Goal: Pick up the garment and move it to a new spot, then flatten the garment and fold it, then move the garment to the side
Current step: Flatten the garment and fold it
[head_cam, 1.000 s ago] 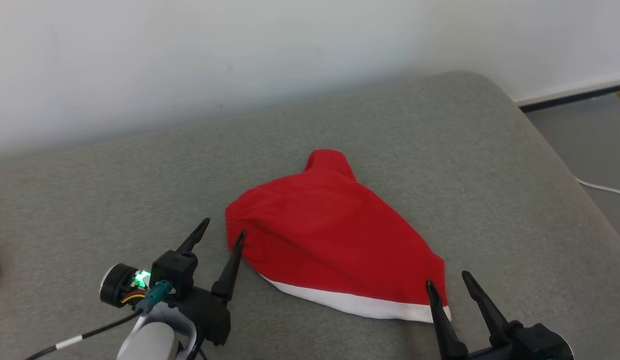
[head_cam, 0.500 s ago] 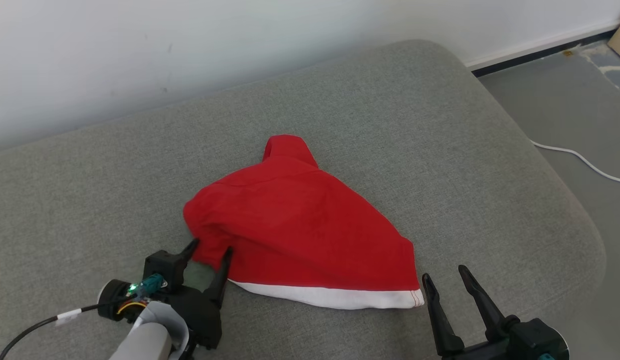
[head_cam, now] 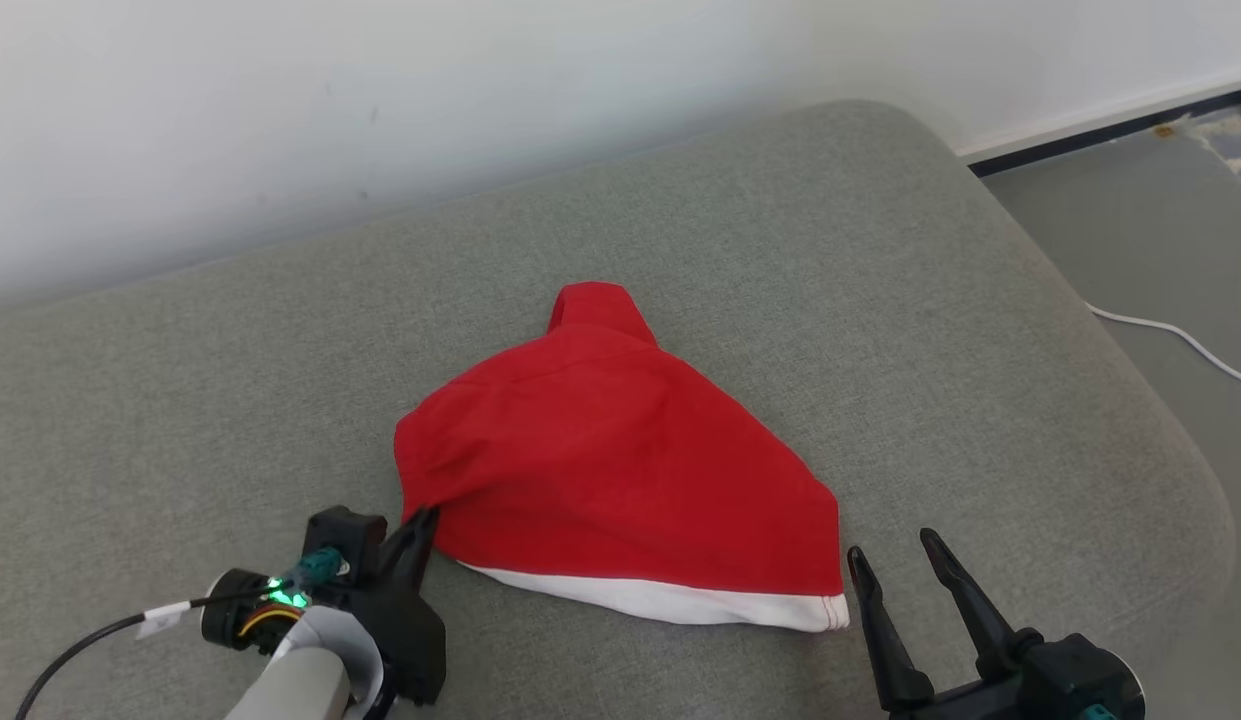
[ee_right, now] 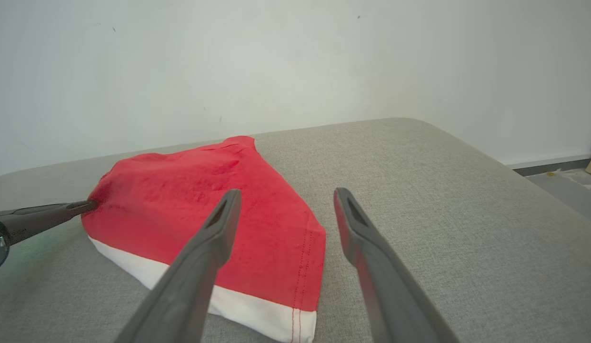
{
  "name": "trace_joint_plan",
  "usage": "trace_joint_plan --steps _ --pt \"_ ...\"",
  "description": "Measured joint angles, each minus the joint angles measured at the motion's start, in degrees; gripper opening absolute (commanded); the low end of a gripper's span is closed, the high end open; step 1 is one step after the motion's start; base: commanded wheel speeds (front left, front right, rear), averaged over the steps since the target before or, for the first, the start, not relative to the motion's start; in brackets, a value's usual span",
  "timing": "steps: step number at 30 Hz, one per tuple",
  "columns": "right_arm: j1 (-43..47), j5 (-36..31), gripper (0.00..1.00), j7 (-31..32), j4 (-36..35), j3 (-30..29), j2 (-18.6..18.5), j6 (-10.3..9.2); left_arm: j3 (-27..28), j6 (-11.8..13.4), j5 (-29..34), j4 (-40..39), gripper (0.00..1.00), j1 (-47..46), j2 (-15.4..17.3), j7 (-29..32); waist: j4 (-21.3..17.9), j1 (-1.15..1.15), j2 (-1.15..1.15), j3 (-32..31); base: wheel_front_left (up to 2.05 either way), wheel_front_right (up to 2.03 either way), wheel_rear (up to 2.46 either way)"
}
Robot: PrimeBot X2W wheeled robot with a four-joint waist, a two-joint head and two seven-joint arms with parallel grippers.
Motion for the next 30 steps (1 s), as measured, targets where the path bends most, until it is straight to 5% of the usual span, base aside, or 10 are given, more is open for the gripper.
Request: trace_joint_plan --steps 11,30 --pt "2.9 0.1 1.0 0.0 0.1 -0.5 0.3 0.0 6.8 3.9 3.8 -13.2 0.0 6.2 2.6 0.0 4.0 -0.01 0.0 -2.7 0.0 0.0 0.0" --pt "5.2 0.4 1.0 0.0 0.4 -1.3 0.9 0.0 7.6 13.5 3.1 -40.8 0.0 32.4 9.1 6.9 19.3 -0.02 -0.01 -7.0 0.0 0.0 0.0"
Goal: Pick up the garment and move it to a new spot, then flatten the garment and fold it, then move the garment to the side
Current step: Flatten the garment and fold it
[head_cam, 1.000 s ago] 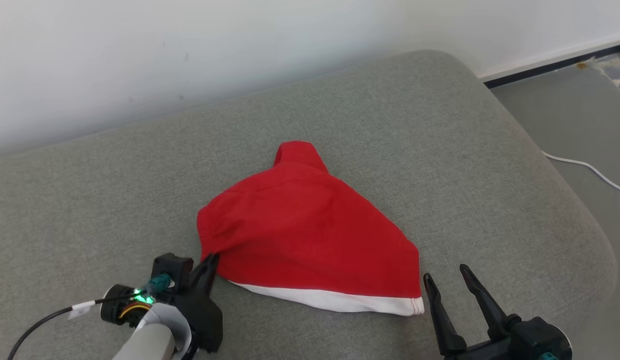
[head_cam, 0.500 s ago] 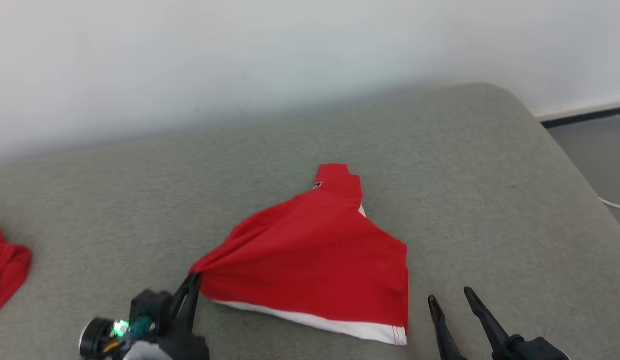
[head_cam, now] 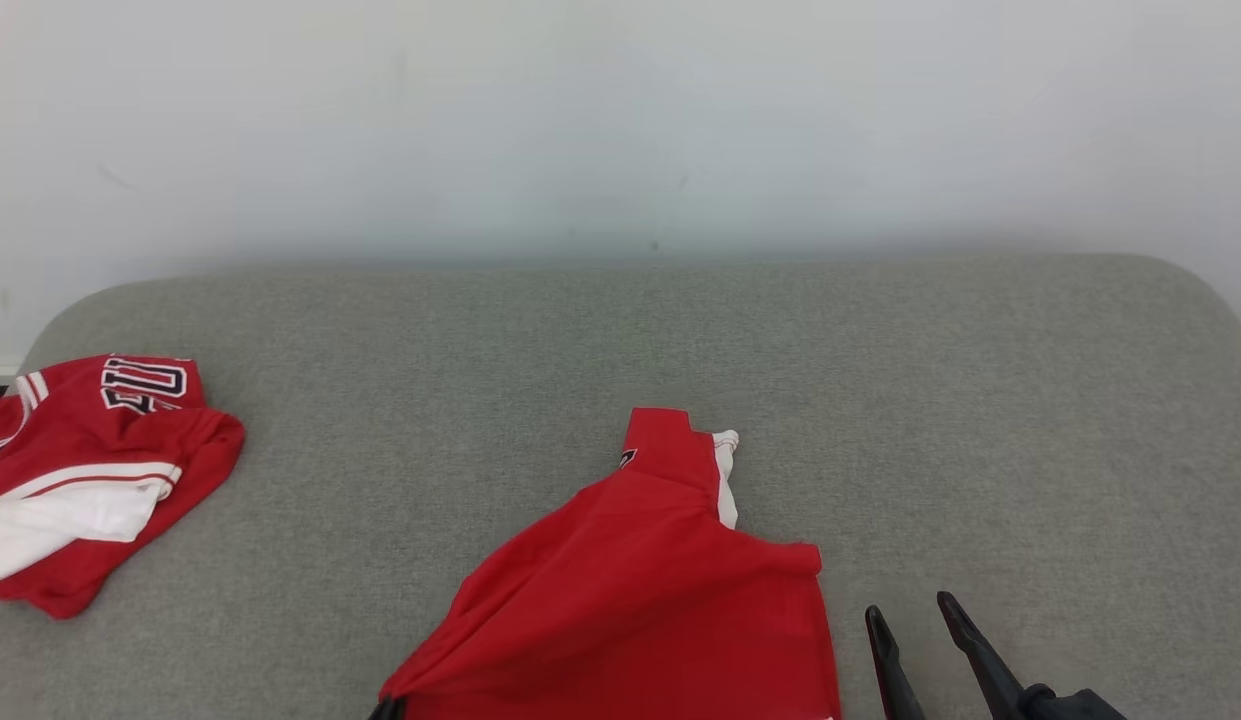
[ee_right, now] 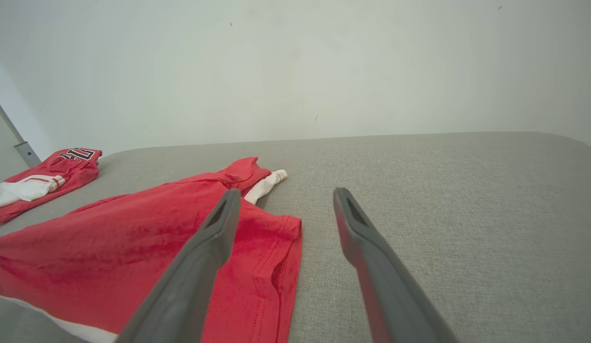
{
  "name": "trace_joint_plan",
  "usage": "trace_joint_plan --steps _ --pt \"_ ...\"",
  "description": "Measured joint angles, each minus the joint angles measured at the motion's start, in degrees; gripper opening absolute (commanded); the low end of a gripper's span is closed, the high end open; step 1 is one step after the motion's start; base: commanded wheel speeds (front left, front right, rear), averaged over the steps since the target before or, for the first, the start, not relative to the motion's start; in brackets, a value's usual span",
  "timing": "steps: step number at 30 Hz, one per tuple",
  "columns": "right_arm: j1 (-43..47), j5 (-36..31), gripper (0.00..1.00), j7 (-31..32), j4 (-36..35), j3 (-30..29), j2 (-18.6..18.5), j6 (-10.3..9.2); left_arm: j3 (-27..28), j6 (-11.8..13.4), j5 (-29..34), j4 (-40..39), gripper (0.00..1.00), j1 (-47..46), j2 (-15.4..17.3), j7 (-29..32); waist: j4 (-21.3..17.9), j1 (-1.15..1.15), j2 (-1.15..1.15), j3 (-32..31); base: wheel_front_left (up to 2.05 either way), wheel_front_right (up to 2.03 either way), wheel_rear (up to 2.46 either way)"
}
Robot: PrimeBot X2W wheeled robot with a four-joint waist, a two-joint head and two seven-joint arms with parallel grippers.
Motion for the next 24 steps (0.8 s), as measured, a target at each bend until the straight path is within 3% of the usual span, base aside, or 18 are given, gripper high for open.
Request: trace_joint_plan --steps 5,9,16,24 --pt "-0.1 0.0 1.0 0.0 0.5 0.2 0.1 0.0 -0.7 0.5 -0.8 -3.5 0.0 2.7 0.3 1.6 2.3 0.0 0.0 -0.2 0.0 0.0 0.0" --pt "-0.8 0.0 1.0 0.0 1.0 0.8 0.0 0.0 -1.5 0.0 -0.7 -3.8 0.0 1.4 -0.1 1.6 2.0 0.0 0.0 -0.2 0.0 0.0 0.0" --pt "-1.8 0.0 1.0 0.0 2.0 0.9 -0.7 0.0 -2.1 -1.9 -0.6 0.0 0.0 -4.4 -1.4 0.9 -1.3 0.01 0.0 -0.1 0.0 0.0 0.0" --pt "-2.5 -0.4 1.0 0.0 2.9 0.6 -1.1 0.0 -1.8 -4.3 -0.8 11.7 0.0 -11.5 -3.3 -2.4 -7.1 0.01 0.0 1.1 0.0 0.0 0.0"
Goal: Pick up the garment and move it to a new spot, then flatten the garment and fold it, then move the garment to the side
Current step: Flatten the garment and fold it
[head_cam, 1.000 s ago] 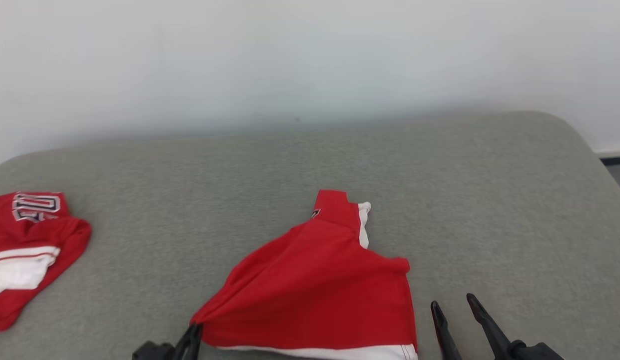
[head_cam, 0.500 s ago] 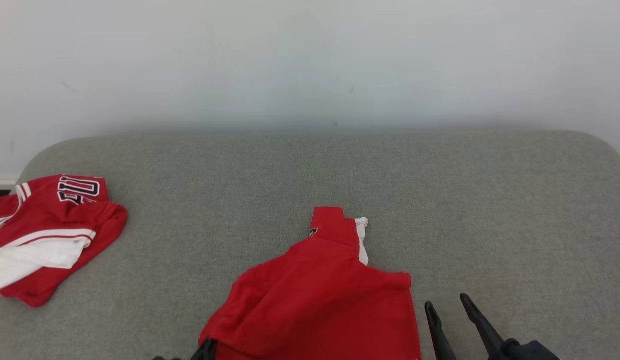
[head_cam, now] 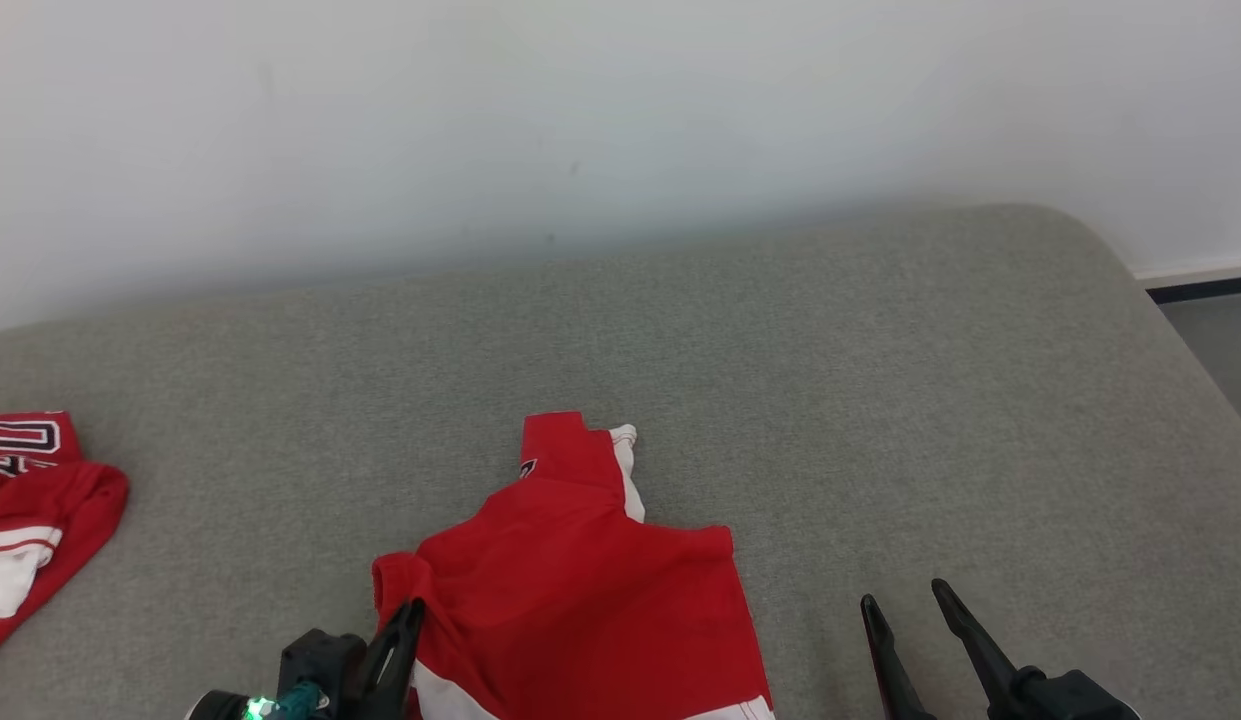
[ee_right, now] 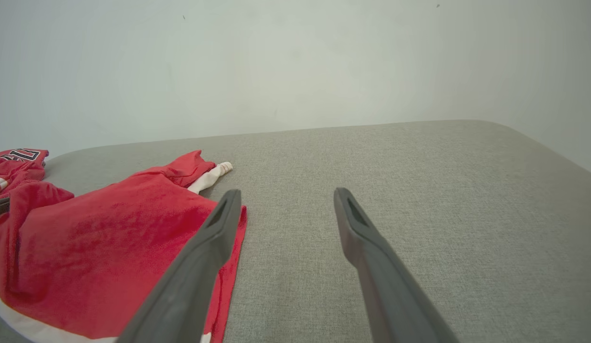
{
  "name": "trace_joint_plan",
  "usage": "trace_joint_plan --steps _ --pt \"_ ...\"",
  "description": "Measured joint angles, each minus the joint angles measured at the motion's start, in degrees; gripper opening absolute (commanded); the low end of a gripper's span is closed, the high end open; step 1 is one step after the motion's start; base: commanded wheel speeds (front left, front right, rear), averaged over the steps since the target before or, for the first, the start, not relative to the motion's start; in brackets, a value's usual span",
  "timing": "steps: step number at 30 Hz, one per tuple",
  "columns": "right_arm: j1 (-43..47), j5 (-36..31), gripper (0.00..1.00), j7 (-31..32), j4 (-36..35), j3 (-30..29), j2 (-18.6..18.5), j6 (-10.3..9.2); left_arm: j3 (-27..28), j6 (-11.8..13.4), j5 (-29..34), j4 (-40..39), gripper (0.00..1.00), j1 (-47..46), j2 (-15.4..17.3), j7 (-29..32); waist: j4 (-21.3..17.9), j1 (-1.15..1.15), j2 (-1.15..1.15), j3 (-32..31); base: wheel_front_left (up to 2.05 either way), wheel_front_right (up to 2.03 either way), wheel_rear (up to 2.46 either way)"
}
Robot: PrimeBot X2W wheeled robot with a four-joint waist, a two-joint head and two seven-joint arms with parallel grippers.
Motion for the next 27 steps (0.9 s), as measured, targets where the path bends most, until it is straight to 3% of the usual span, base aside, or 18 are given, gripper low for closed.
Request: trace_joint_plan --steps 8,9,11,22,27 --pt "-0.3 0.0 1.0 0.0 0.5 -0.9 0.3 0.0 -0.1 -1.8 -0.3 8.9 0.0 -3.5 -2.3 -2.8 -2.7 0.01 0.0 1.6 0.0 0.0 0.0" --pt "-0.2 0.0 1.0 0.0 0.5 -1.0 0.4 0.0 -0.1 -1.9 -0.3 9.3 0.07 -3.7 -2.6 -3.2 -2.6 0.01 0.01 1.7 0.0 0.0 0.0" --pt "0.1 0.0 1.0 0.0 0.6 -1.0 0.7 0.0 -0.2 -2.2 0.0 9.5 0.98 -3.8 -3.0 -3.6 -2.1 0.0 0.0 1.6 0.0 0.0 0.0" --pt "1.2 0.1 1.0 0.0 0.8 -1.3 1.2 0.0 -0.1 -1.1 2.6 -0.3 1.0 -1.1 -2.6 -4.4 3.3 0.0 0.0 -0.2 0.0 0.0 0.0" --pt "1.7 0.3 1.0 0.0 1.0 -1.2 1.8 0.0 0.5 0.8 2.6 -7.3 1.0 2.9 -1.2 -4.5 6.3 0.0 0.0 -1.1 0.0 0.0 0.0"
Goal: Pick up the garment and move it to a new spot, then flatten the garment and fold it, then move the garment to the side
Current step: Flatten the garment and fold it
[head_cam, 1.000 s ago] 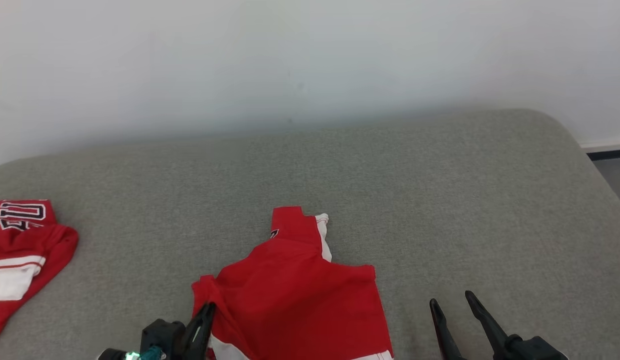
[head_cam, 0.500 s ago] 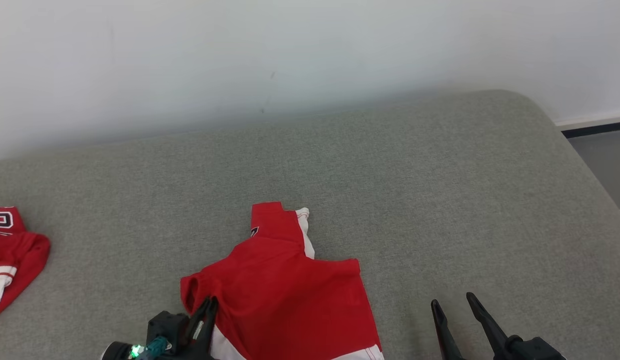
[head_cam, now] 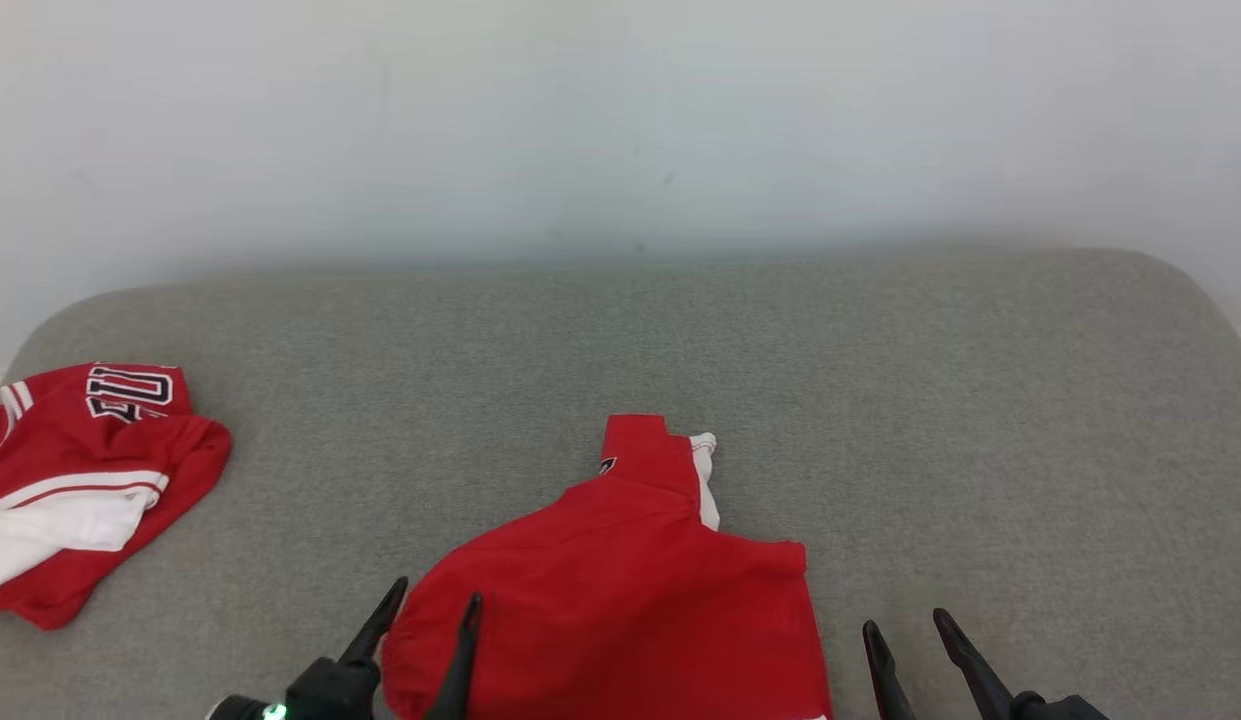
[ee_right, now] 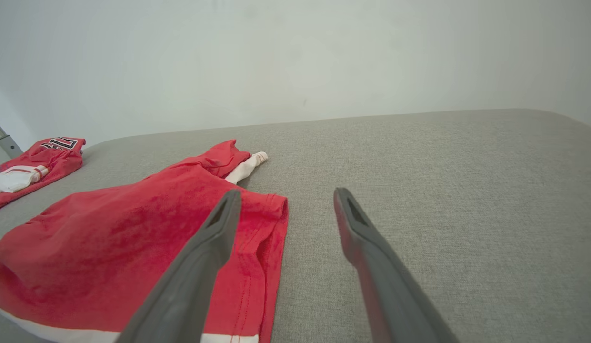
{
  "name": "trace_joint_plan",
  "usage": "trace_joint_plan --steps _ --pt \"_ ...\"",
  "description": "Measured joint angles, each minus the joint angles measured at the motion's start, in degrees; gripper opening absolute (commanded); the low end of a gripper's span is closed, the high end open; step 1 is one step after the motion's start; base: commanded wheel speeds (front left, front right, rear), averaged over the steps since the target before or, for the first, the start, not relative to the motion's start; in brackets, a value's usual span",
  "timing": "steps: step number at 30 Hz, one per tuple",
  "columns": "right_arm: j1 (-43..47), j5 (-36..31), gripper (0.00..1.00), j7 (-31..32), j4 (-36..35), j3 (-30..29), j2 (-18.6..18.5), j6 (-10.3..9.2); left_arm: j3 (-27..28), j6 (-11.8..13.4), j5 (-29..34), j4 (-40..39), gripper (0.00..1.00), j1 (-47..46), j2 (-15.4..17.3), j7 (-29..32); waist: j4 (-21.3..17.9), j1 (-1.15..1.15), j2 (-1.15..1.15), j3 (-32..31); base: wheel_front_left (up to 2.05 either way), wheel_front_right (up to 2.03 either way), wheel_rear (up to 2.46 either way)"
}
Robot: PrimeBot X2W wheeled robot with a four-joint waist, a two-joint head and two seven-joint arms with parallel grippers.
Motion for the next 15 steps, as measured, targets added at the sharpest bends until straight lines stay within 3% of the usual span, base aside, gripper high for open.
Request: trace_joint_plan --steps 8,15 --pt "0.8 0.3 1.0 0.0 0.3 -0.6 0.3 0.0 2.5 3.4 -0.9 -6.7 1.0 7.9 5.6 2.4 3.4 0.0 0.0 -0.7 0.0 0.0 0.0" --pt "0.8 0.4 1.0 0.0 1.0 -0.3 -0.1 0.0 3.1 2.9 -3.4 -3.6 1.0 11.0 6.5 3.0 3.6 0.0 0.0 -0.5 0.0 0.0 0.0"
